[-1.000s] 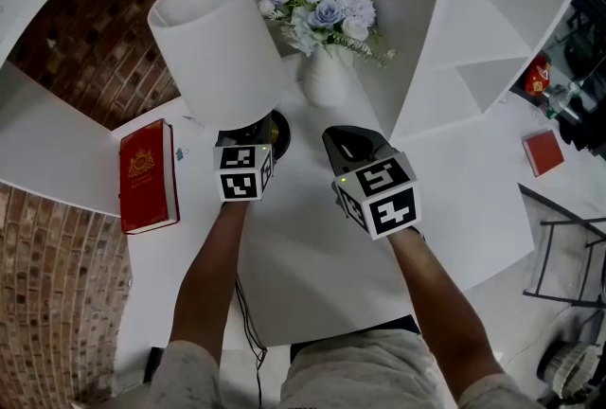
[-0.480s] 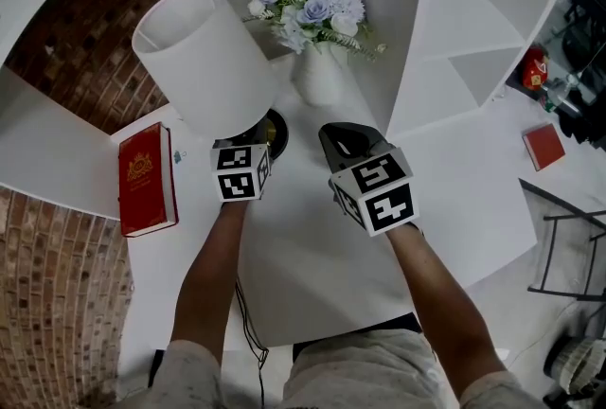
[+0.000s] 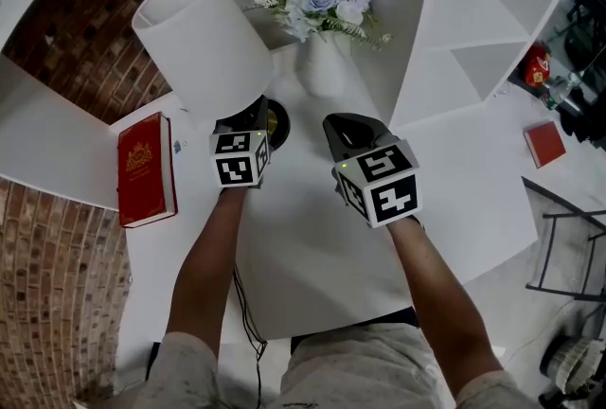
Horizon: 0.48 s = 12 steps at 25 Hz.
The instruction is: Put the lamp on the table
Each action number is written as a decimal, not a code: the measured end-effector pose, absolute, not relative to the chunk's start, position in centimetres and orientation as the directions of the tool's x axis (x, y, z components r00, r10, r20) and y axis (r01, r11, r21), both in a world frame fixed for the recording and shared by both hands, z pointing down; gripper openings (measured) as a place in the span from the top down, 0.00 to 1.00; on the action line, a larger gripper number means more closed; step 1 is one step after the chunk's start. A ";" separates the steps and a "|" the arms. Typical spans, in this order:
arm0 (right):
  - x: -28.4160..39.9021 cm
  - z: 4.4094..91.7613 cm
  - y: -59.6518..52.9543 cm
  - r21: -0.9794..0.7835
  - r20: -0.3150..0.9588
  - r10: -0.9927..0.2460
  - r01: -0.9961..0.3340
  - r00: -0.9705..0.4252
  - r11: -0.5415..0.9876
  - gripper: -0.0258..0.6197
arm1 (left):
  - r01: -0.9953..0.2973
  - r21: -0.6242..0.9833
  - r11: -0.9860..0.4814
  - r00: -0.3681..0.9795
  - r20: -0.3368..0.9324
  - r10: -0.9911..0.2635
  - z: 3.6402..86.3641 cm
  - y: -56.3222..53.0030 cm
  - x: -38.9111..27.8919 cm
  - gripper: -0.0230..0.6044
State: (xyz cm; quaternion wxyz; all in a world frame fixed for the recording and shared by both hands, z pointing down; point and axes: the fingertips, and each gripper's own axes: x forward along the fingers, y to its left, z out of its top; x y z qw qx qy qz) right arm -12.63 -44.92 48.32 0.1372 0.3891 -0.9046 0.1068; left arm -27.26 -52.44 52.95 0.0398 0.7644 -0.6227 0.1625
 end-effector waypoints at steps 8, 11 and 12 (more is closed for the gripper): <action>-13.0 48.2 -44.6 -0.084 0.330 -0.672 -0.730 -0.663 0.678 0.95 | -0.963 -0.139 -0.233 0.180 0.314 -0.932 53.1 -52.4 -27.2 0.82; -13.1 48.3 -44.5 -0.084 0.334 -0.670 -0.729 -0.663 0.680 0.95 | -0.961 -0.145 -0.235 0.179 0.318 -0.931 53.1 -52.4 -27.2 0.82; -13.1 48.3 -44.5 -0.084 0.334 -0.670 -0.729 -0.663 0.680 0.95 | -0.961 -0.147 -0.235 0.179 0.318 -0.931 53.1 -52.4 -27.2 0.82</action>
